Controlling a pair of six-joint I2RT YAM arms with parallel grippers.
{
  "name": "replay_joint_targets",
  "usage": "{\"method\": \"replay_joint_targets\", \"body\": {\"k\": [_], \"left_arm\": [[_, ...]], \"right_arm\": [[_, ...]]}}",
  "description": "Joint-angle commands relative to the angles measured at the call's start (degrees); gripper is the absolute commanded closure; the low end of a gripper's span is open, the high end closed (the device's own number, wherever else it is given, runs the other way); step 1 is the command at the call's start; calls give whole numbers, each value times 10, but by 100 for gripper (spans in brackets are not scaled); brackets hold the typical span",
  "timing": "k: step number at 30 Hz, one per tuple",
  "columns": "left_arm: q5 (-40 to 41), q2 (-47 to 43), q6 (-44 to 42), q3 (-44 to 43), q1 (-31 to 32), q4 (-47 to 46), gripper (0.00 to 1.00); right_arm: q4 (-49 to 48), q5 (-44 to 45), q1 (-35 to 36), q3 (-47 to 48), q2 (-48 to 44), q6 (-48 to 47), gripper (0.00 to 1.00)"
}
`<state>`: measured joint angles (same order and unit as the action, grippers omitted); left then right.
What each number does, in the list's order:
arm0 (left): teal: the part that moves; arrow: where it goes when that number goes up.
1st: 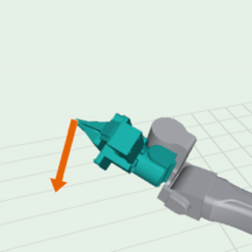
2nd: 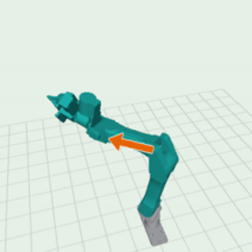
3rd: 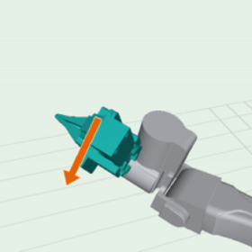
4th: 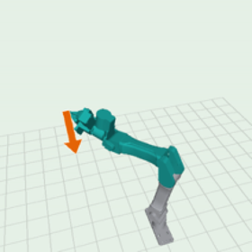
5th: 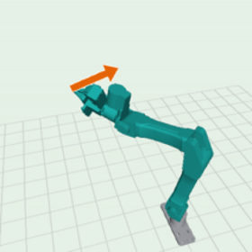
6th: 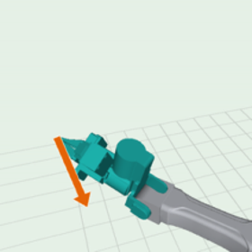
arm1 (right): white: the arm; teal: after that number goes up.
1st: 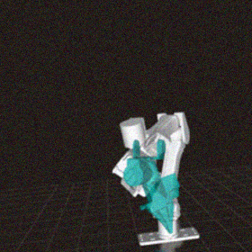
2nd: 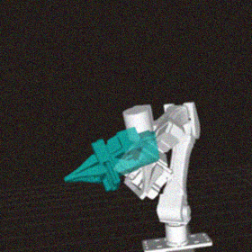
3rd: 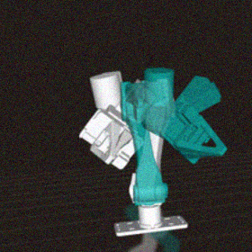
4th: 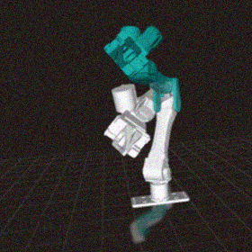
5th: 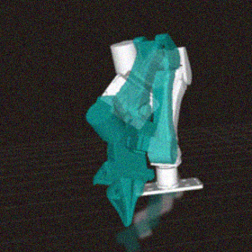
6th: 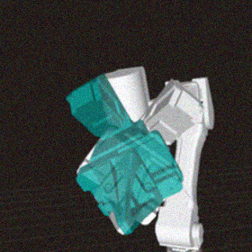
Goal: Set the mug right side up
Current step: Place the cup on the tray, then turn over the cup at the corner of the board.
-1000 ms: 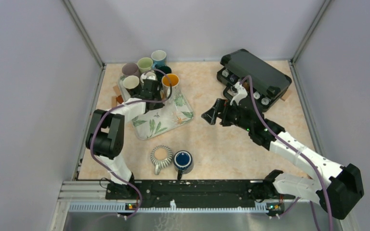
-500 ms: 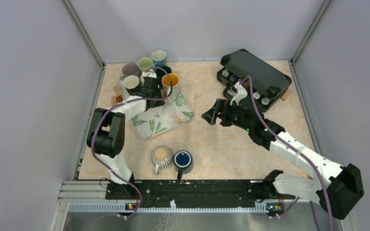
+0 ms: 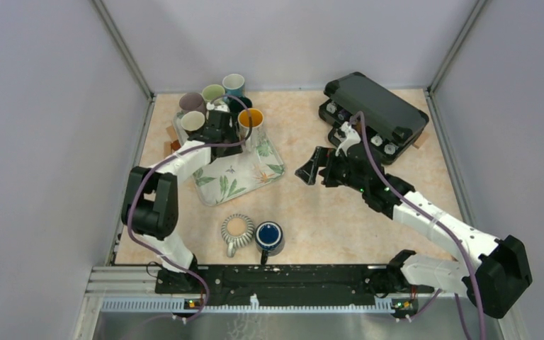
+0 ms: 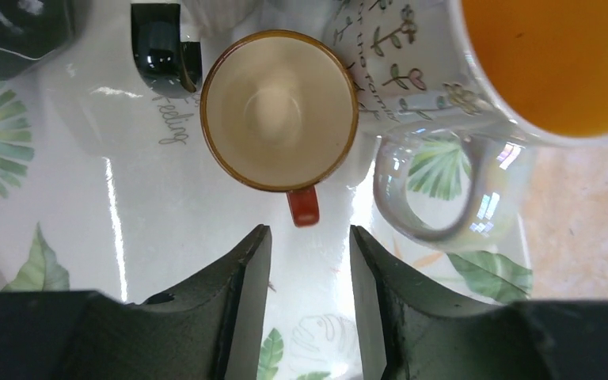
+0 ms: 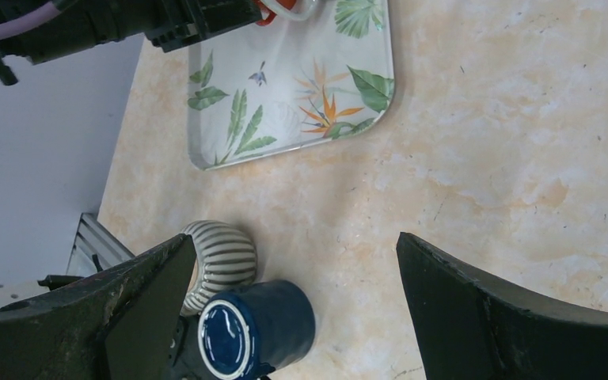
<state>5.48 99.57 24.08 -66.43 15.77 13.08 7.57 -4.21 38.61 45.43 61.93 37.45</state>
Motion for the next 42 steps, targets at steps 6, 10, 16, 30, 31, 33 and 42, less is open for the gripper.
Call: {"method": "replay_joint_targets", "body": {"k": [6,10,16,30,31,33,42], "left_arm": [[-68,-124,11,13,-3,21,43],[-110,-172,8,27,-3,27,34],[-165,-236,-1,43,-3,33,14],[-156,-314,-28,57,-11,43,2],[-155,-311,-28,56,-13,43,2],[-159,-310,-28,57,-19,42,1],[-203,-318,-26,79,-45,27,2]], "right_arm": [[12,3,7,32,19,-16,1],[24,21,21,36,27,-19,1],[52,85,84,46,43,-15,1],[111,213,265,85,115,6,1],[116,217,274,91,121,2,1],[126,221,288,104,134,-5,1],[271,276,359,210,212,22,1]]}}
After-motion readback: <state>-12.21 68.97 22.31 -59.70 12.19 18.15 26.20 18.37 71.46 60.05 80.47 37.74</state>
